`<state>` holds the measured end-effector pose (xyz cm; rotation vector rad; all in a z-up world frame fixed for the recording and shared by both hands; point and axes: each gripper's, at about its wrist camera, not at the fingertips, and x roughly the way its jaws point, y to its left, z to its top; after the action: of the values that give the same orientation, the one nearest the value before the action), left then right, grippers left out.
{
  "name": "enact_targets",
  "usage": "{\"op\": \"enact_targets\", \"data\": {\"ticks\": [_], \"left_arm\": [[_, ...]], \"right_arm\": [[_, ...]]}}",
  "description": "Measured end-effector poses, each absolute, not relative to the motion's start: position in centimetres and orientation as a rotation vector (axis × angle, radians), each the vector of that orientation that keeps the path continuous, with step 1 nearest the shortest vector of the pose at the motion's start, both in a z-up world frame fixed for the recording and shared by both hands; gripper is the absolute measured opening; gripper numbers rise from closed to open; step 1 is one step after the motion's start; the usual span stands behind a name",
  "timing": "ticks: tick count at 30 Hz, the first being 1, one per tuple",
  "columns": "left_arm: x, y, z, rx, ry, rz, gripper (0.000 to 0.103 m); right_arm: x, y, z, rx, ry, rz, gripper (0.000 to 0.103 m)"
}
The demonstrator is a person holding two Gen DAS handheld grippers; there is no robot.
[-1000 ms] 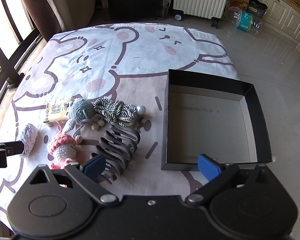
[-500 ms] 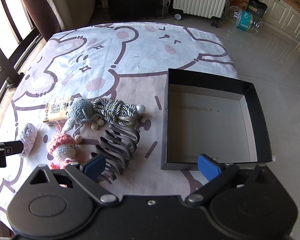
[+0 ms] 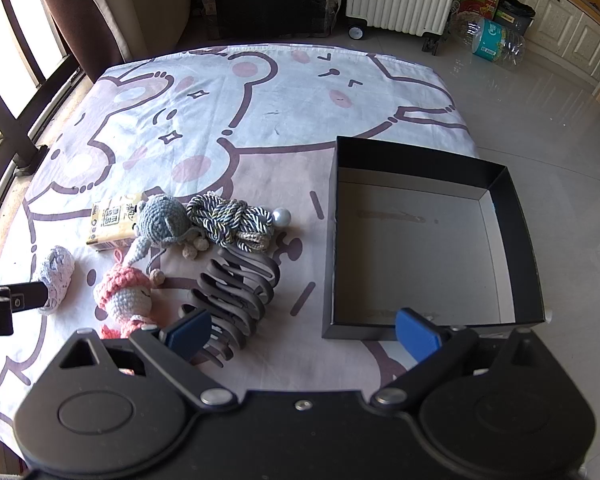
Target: Organize objects
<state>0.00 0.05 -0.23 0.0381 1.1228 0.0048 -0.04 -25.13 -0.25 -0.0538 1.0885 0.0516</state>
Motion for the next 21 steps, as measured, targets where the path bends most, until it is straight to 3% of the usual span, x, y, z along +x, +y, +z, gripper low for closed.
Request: {"op": "enact_targets", "data": {"ticks": [21], "left_arm": [[-0.04,-0.15,0.13,0.029,1.088,0.018,0.103]], "right_arm": [[-0.16,-24.98,-0.41,-0.048,1.088,0.062,0.1]]}}
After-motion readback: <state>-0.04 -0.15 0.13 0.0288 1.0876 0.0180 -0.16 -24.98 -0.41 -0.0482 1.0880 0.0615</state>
